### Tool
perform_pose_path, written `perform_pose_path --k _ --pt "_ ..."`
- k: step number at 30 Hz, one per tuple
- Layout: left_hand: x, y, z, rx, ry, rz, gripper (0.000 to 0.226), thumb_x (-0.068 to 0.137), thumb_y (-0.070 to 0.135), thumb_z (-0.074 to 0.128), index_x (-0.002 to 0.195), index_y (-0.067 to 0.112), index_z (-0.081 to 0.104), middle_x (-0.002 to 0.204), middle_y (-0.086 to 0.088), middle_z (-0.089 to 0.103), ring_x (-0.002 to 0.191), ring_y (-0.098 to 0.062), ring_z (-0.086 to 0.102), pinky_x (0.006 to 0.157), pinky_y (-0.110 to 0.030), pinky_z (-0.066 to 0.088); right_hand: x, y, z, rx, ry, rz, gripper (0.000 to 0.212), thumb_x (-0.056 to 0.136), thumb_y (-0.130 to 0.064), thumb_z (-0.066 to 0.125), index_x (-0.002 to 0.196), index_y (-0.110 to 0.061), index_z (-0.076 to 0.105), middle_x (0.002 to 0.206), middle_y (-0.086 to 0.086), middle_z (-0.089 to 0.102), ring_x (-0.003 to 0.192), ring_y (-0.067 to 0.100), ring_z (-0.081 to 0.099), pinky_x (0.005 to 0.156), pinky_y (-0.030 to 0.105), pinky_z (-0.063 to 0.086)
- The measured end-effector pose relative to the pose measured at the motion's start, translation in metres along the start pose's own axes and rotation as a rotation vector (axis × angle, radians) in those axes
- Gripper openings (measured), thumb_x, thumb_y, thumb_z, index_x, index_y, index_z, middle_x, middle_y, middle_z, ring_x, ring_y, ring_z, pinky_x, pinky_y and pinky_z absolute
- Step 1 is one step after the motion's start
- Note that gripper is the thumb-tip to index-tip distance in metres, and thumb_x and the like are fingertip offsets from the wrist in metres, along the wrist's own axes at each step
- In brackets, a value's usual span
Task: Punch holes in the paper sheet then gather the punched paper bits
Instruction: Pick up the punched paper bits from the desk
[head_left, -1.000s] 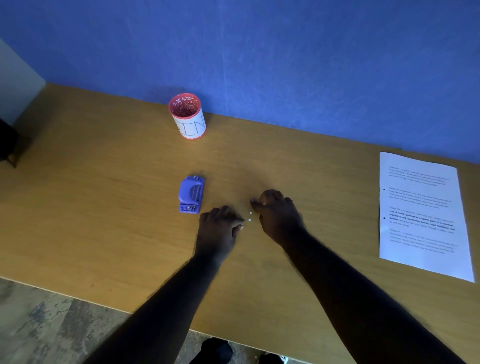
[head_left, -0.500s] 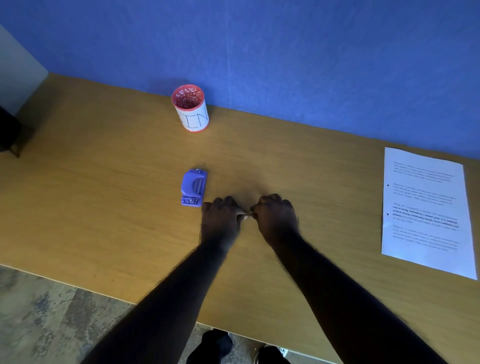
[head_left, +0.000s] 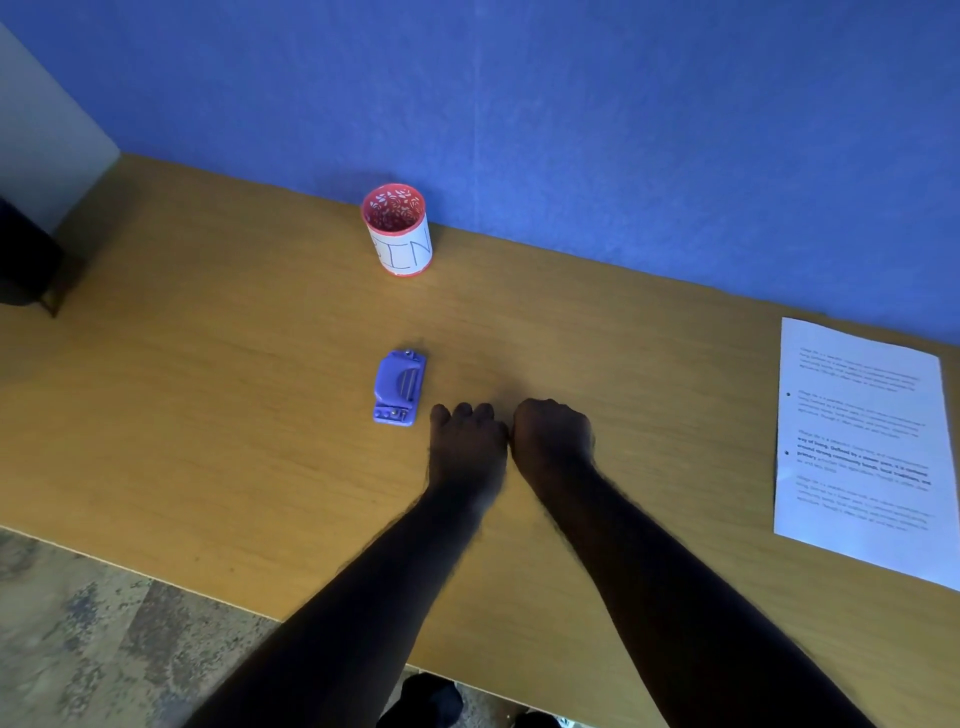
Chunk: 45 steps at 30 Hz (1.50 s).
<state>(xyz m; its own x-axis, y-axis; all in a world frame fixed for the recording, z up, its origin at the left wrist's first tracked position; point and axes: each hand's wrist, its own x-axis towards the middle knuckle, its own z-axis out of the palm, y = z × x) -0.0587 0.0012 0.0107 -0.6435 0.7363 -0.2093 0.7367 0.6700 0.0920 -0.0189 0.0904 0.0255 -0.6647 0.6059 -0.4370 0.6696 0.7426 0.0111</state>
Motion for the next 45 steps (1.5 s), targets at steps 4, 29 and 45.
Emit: perform_pose_path --k 4,29,45 --pt "0.002 0.004 -0.001 0.02 -0.02 0.019 0.009 0.082 0.02 0.071 0.091 0.019 0.068 0.087 -0.002 0.06 0.09 -0.023 0.056 0.092 -0.045 0.038 0.004 0.0 -0.003 0.005 -0.018 0.003 0.009 0.095 -0.019 0.057 0.094 -0.014 0.065 0.08 0.002 0.068 0.051 0.016 0.045 0.048 0.029 0.038" --pt "-0.002 -0.019 0.024 0.039 0.032 0.216 0.021 0.084 0.016 0.069 0.103 0.008 0.062 0.094 -0.01 0.062 0.089 -0.027 0.059 0.083 -0.043 0.044 -0.003 0.002 0.017 0.016 0.018 -0.023 0.019 0.096 -0.026 0.053 0.102 -0.013 0.067 0.099 0.006 0.07 0.086 0.024 0.069 0.058 0.031 0.045" --pt "0.129 -0.141 -0.092 -0.284 0.358 -0.21 0.031 0.1 0.027 0.043 0.11 0.007 0.065 0.115 -0.019 0.063 0.101 -0.038 0.063 0.087 -0.045 0.047 0.104 -0.028 -0.1 0.844 0.192 -0.143 0.027 0.085 -0.023 0.061 0.06 -0.016 0.062 0.058 0.001 0.065 0.056 0.013 0.059 0.053 0.024 0.041"
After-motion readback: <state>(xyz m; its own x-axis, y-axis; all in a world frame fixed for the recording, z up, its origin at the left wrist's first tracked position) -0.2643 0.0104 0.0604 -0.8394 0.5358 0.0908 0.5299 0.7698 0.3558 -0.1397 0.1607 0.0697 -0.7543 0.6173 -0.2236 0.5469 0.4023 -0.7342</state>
